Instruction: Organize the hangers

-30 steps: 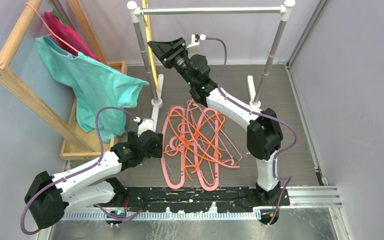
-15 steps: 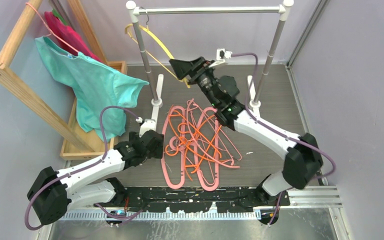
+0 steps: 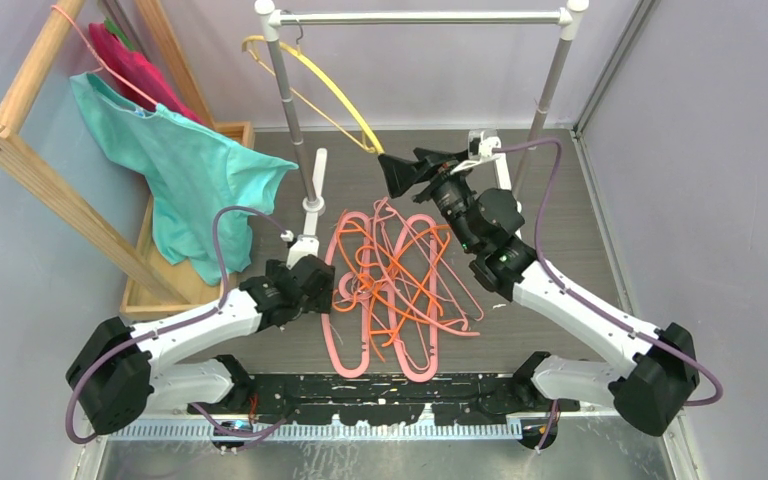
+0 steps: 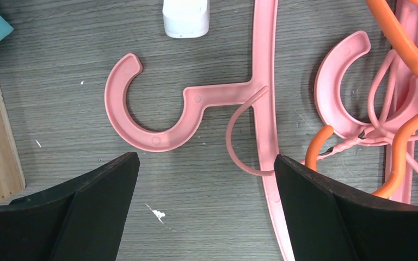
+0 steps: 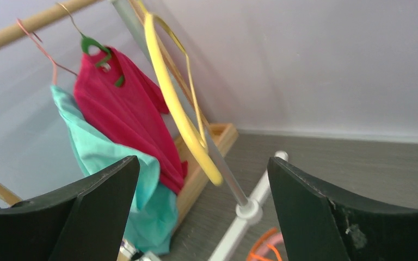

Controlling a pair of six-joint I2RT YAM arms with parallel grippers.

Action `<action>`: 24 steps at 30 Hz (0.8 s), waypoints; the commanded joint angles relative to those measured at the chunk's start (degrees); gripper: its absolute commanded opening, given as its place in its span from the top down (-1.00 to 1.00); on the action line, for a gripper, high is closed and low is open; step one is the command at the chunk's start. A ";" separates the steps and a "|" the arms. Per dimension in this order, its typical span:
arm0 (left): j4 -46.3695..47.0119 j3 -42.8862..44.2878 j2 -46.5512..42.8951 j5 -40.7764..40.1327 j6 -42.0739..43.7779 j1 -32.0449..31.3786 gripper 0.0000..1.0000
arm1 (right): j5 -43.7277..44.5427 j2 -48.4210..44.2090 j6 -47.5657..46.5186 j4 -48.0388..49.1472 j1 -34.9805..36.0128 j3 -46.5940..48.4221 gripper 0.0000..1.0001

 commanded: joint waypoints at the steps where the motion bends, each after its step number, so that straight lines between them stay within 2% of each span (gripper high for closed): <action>1: 3.31 2.22 0.60 -0.13 -0.10 0.22 -0.96 | 2.50 -4.30 -3.88 -9.72 0.76 -2.85 -0.88; 4: 3.61 2.27 1.43 -0.21 -0.10 0.21 -0.96 | 4.63 -5.58 -3.76 -17.88 1.09 -4.17 -0.80; 9: 3.14 3.13 2.02 -0.17 -0.10 0.20 -0.96 | 3.30 1.41 -8.42 -38.41 4.76 -0.09 -0.30; 12: 2.81 3.33 1.63 -0.50 -0.31 0.22 -0.96 | 1.82 6.23 -8.59 -45.42 6.28 -0.37 0.06; 14: 2.31 3.39 1.08 -0.69 -0.58 0.26 -0.96 | -2.30 6.71 -7.80 -46.57 6.36 -2.81 0.22; 17: 2.04 3.00 0.03 -0.83 -0.80 0.25 -0.96 | -7.91 7.07 -7.49 -46.13 6.53 -5.87 0.26; 24: 1.95 2.45 0.66 -1.59 -0.63 0.21 -0.96 | -11.31 9.97 -8.56 -47.57 7.87 -7.51 0.25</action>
